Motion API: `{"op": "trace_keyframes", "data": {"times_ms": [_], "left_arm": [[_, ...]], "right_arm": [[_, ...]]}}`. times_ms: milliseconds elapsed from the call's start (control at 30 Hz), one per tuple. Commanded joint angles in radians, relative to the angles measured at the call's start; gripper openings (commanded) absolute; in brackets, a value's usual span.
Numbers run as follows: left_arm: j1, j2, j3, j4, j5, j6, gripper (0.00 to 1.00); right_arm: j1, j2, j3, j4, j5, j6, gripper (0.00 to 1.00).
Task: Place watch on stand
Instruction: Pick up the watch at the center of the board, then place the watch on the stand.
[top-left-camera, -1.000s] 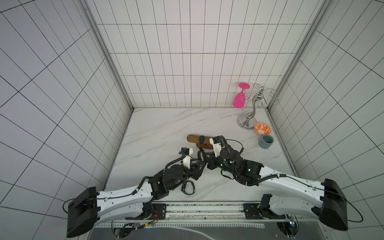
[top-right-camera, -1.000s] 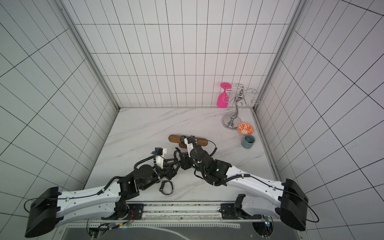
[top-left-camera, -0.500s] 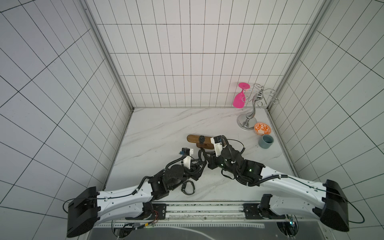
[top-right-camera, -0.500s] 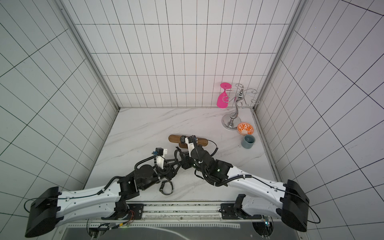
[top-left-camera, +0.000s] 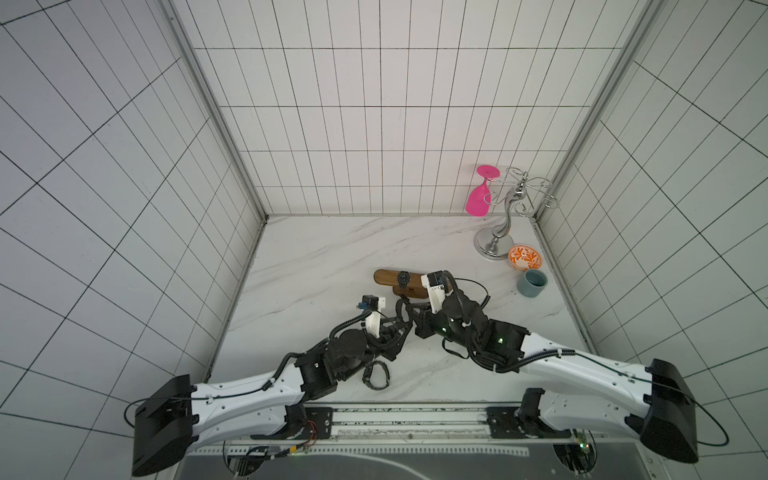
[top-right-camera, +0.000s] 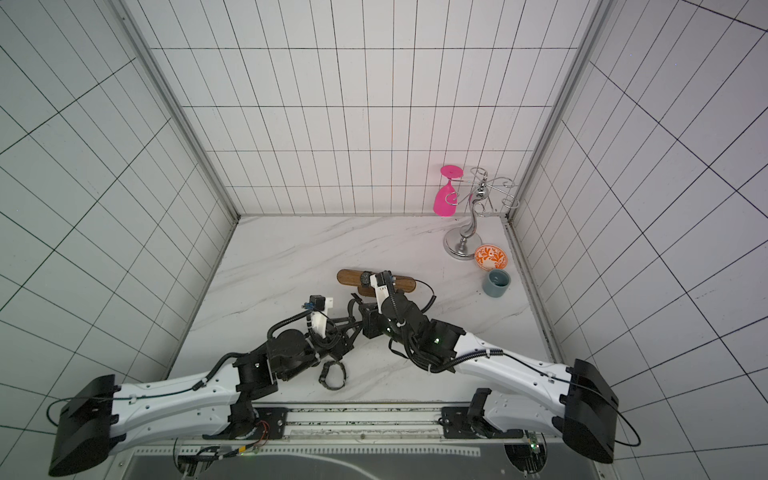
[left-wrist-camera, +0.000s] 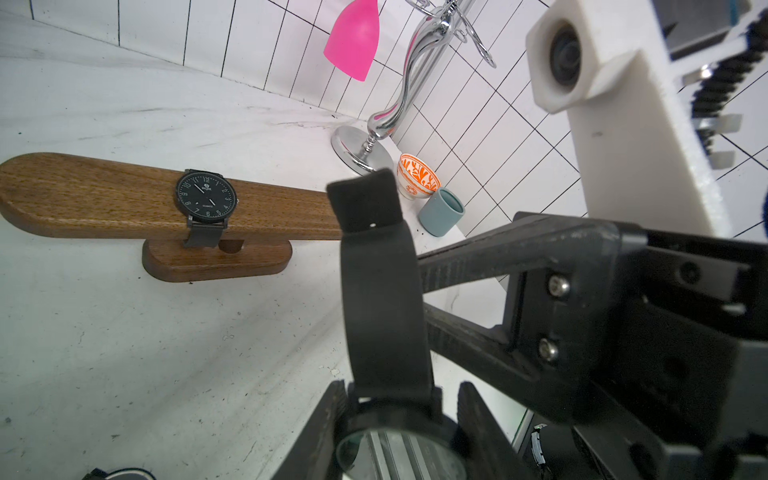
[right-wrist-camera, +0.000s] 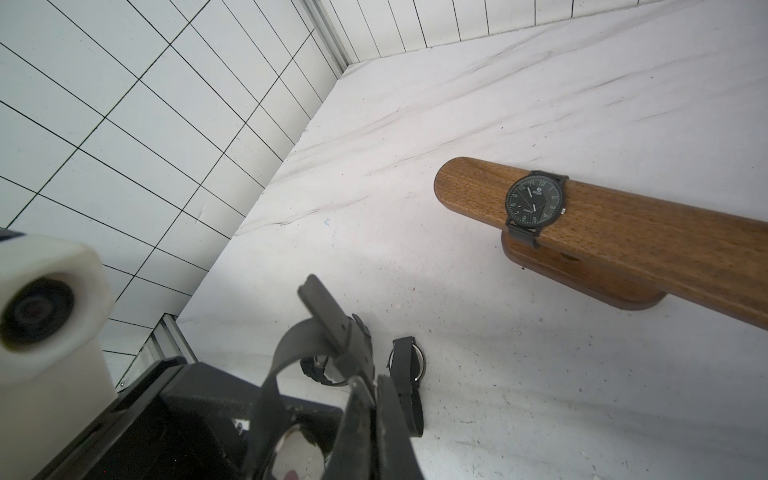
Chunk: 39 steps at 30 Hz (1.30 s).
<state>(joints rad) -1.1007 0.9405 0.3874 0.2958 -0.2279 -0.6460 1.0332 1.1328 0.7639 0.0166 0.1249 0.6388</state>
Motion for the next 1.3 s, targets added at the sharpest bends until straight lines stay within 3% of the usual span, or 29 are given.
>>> {"op": "trace_keyframes", "data": {"times_ms": [0,233,367,467,733,867,1067,1267], "left_arm": [[-0.004,-0.021,0.039,-0.035,-0.067,0.013,0.33],[0.015,-0.019,0.164,-0.313,-0.175,0.072,0.32],[0.156,0.005,0.224,-0.424,-0.069,0.087,0.32],[0.276,0.033,0.272,-0.505,0.005,0.117,0.32],[0.492,0.197,0.474,-0.739,-0.003,0.210,0.32],[0.540,0.307,0.592,-0.844,-0.107,0.228,0.32],[0.615,0.463,0.742,-0.932,-0.160,0.270,0.32],[0.645,0.594,0.859,-0.966,-0.124,0.300,0.32]], "right_arm": [[0.006,0.001,0.083,0.004,0.019,0.011,0.08],[-0.033,-0.052,0.105,-0.095,0.042,-0.049,0.42],[-0.102,-0.113,0.092,-0.171,0.055,-0.054,0.52],[-0.168,-0.157,0.074,-0.208,0.047,-0.069,0.57],[-0.371,-0.202,0.065,-0.273,0.039,-0.168,0.68],[-0.502,-0.192,0.067,-0.270,0.013,-0.212,0.74],[-0.693,-0.125,0.051,-0.226,-0.154,-0.207,0.76],[-0.737,-0.089,-0.015,-0.134,-0.251,-0.189,0.78]]}}
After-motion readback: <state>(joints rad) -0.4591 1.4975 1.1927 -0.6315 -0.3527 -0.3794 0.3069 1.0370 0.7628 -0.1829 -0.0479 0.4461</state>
